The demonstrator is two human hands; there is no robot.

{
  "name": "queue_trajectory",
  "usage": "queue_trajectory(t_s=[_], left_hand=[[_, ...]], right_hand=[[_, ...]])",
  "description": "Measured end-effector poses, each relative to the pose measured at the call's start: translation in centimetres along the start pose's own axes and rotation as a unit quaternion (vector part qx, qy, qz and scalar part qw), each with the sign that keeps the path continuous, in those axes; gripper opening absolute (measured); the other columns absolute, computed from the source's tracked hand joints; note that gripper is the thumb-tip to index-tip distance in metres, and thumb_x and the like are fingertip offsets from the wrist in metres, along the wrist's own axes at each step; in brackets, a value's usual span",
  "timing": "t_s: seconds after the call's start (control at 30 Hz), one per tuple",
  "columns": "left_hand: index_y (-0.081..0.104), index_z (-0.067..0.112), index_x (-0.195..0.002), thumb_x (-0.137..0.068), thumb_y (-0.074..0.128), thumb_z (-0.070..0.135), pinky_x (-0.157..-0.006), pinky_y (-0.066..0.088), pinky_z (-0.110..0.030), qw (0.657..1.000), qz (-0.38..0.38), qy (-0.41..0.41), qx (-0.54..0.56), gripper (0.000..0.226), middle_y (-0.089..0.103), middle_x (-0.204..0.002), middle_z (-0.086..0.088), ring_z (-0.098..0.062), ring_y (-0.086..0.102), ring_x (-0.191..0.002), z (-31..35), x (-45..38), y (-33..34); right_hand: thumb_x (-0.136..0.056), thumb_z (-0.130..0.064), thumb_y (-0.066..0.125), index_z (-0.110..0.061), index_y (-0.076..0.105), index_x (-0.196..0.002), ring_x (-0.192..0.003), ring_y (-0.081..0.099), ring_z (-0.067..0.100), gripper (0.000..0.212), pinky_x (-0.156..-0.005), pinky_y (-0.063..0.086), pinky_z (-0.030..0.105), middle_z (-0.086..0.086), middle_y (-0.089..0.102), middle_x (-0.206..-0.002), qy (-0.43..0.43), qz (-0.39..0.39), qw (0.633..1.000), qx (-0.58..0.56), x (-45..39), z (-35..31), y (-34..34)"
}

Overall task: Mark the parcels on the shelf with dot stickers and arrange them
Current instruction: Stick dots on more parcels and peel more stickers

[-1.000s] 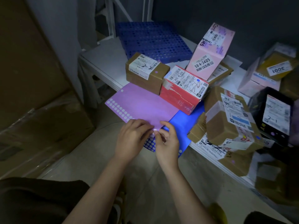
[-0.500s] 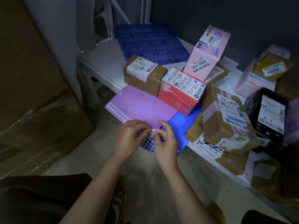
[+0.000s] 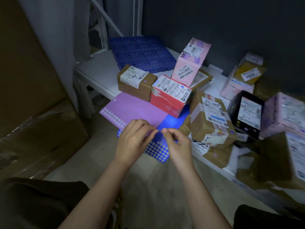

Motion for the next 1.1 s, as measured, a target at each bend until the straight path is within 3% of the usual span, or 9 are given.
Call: queue_trajectory(t_s=[0.17, 0.3, 0.47, 0.57, 0.63, 0.73, 0.83, 0.97, 1.1], left_hand=[[0.070, 0.012, -0.085, -0.090, 0.064, 0.027, -0.062, 0.045, -0.035, 0.998, 0.014, 0.060, 0.008, 0.017, 0.063, -0.083, -0.002, -0.021, 0.054, -0.075, 4.4, -1.2, -0.5], [0.069, 0.013, -0.084, -0.092, 0.061, 0.028, -0.063, 0.044, -0.032, 0.993, 0.028, 0.116, 0.016, 0.019, 0.063, -0.082, -0.002, -0.021, 0.054, -0.074, 8.8, -1.9, -0.9], [0.072, 0.012, -0.086, -0.091, 0.064, 0.027, -0.063, 0.043, -0.030, 0.983, 0.025, 0.181, 0.032, 0.018, 0.064, -0.082, -0.001, -0.020, 0.054, -0.073, 15.0, -2.6, -0.8], [0.071, 0.011, -0.085, -0.090, 0.066, 0.025, -0.064, 0.039, -0.027, 0.973, 0.020, 0.224, 0.048, 0.015, 0.064, -0.083, -0.002, -0.019, 0.052, -0.073, 18.9, -2.7, -0.3], [0.069, 0.012, -0.087, -0.091, 0.065, 0.026, -0.065, 0.041, -0.028, 0.966, 0.017, 0.247, 0.067, 0.014, 0.063, -0.083, -0.002, -0.020, 0.053, -0.074, 21.4, -2.9, 0.4], [0.071, 0.012, -0.086, -0.091, 0.065, 0.028, -0.066, 0.042, -0.027, 0.961, 0.012, 0.265, 0.077, 0.018, 0.063, -0.083, -0.001, -0.019, 0.055, -0.073, 25.0, -3.1, 1.9], [0.071, 0.012, -0.090, -0.089, 0.067, 0.028, -0.065, 0.042, -0.027, 0.954, -0.020, 0.286, 0.090, 0.017, 0.064, -0.087, -0.001, -0.017, 0.053, -0.077, 28.1, -3.4, 3.9], [0.068, 0.015, -0.102, -0.090, 0.057, 0.039, -0.069, 0.048, -0.027, 0.958, -0.129, 0.227, 0.122, 0.030, 0.060, -0.099, 0.002, -0.014, 0.053, -0.088, 29.9, -3.8, 8.1], [0.048, 0.022, -0.135, -0.090, 0.054, 0.049, -0.101, 0.040, -0.031, 0.941, -0.287, 0.036, 0.174, 0.052, 0.044, -0.134, 0.008, -0.010, 0.039, -0.124, 30.2, -4.1, 12.8]], right_hand=[[-0.089, -0.012, 0.064, -0.023, 0.069, -0.071, -0.062, 0.057, -0.007, 0.022, -0.066, 0.043, 0.008, -0.016, 0.067, -0.062, 0.037, -0.006, 0.998, -0.056, 1.7, -1.7, -3.4], [-0.090, -0.008, 0.062, -0.013, 0.066, -0.077, -0.052, 0.052, -0.009, 0.015, -0.052, 0.037, 0.004, -0.015, 0.059, -0.051, 0.064, 0.014, 0.989, -0.129, 3.7, -3.4, -7.1], [-0.088, -0.015, 0.066, -0.017, 0.070, -0.076, -0.062, 0.049, 0.000, 0.013, -0.064, 0.039, 0.015, -0.011, 0.060, -0.061, 0.069, 0.047, 0.988, -0.133, 6.2, -4.8, -12.7], [-0.087, -0.011, 0.065, -0.019, 0.070, -0.073, -0.056, 0.050, -0.004, 0.017, -0.055, 0.038, 0.009, -0.013, 0.063, -0.061, 0.056, 0.069, 0.988, -0.128, 7.6, -5.7, -16.3], [-0.087, -0.007, 0.064, -0.016, 0.070, -0.072, -0.049, 0.049, -0.004, 0.019, -0.049, 0.036, 0.008, -0.014, 0.060, -0.054, 0.032, 0.099, 0.987, -0.120, 8.7, -6.4, -19.0], [-0.086, -0.006, 0.065, -0.015, 0.073, -0.076, -0.060, 0.056, -0.006, 0.016, -0.058, 0.042, 0.008, -0.012, 0.067, -0.065, 0.005, 0.158, 0.983, -0.092, 10.1, -6.5, -23.3], [-0.087, -0.009, 0.065, -0.019, 0.073, -0.077, -0.063, 0.058, -0.006, 0.016, -0.057, 0.044, 0.008, -0.013, 0.069, -0.071, 0.011, 0.225, 0.971, -0.076, 11.3, -5.8, -27.9], [-0.089, -0.013, 0.065, -0.017, 0.072, -0.085, -0.078, 0.063, -0.002, 0.009, -0.066, 0.045, 0.010, -0.009, 0.071, -0.085, 0.023, 0.262, 0.965, -0.021, 11.7, -4.8, -33.9], [-0.090, -0.015, 0.062, -0.025, 0.069, -0.076, -0.084, 0.060, 0.008, 0.019, -0.071, 0.044, 0.012, -0.002, 0.067, -0.085, 0.027, 0.249, 0.962, 0.112, 9.5, -3.7, -37.8]])
Point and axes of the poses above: each hand's wrist, its own x-axis away from the middle knuckle, its own y-axis out of the palm, z = x × y, the point moved 8 cm from there along -x, towards the middle knuckle
